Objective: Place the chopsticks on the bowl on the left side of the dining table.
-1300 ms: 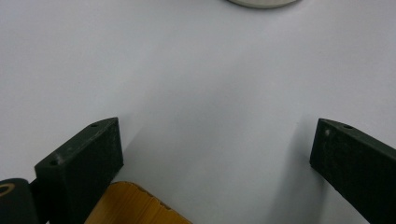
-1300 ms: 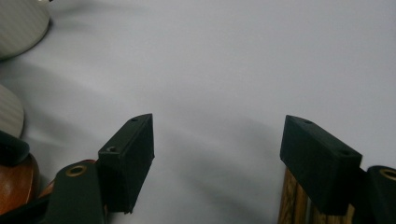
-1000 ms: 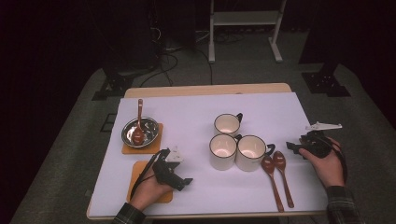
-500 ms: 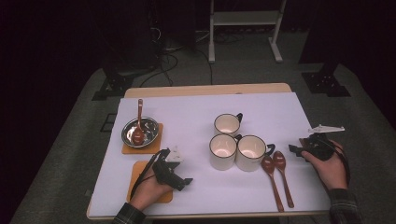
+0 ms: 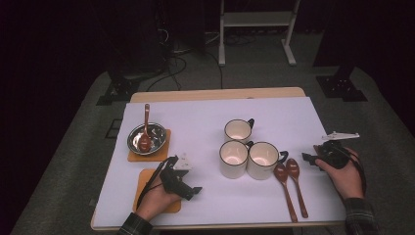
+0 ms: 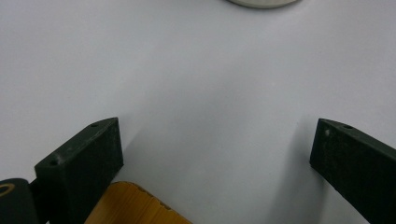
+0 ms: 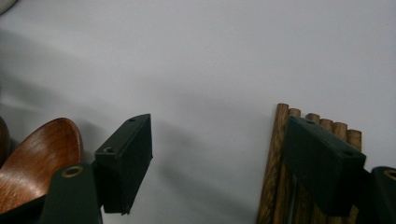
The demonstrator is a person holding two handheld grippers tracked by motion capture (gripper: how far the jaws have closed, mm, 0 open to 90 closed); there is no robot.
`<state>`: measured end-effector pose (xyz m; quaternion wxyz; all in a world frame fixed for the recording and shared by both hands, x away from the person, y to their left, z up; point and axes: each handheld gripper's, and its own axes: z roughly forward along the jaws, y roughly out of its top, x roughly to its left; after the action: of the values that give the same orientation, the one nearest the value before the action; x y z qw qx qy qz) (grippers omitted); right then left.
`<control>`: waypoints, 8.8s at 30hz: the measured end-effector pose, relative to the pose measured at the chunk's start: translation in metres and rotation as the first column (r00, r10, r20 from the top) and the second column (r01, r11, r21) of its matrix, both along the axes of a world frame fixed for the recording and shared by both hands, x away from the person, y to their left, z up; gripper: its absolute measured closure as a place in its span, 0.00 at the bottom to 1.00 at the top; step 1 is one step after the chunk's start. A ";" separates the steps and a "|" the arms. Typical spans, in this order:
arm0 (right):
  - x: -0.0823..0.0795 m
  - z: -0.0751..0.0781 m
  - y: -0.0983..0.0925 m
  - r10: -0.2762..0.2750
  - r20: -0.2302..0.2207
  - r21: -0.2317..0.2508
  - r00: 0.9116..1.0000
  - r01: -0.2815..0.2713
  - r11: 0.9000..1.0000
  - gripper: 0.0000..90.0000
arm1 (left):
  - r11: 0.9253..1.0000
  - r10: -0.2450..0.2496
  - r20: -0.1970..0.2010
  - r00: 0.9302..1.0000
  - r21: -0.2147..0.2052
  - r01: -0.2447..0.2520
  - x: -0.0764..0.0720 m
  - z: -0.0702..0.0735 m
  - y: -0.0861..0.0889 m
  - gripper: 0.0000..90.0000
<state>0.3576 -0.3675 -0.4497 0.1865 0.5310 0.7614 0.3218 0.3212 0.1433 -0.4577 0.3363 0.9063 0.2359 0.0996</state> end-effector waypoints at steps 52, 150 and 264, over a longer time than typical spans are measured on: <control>0.016 -0.001 0.005 -0.045 0.003 -0.038 0.999 0.045 0.998 0.76 | 1.000 0.001 0.000 1.000 0.001 -0.001 0.000 0.000 0.000 0.02; 0.046 0.007 0.055 0.084 -0.014 0.016 0.996 -0.083 0.996 0.83 | 1.000 0.000 -0.001 1.000 0.004 0.000 0.000 0.000 0.000 0.02; -0.075 0.006 0.007 0.088 -0.075 -0.068 0.993 -0.094 0.993 0.93 | 1.000 0.004 0.000 1.000 0.001 -0.004 0.000 0.000 0.000 0.02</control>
<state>0.2822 -0.3607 -0.4438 0.1627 0.5000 0.8021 0.2832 0.3209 0.1431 -0.4577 0.3356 0.9061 0.2375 0.1002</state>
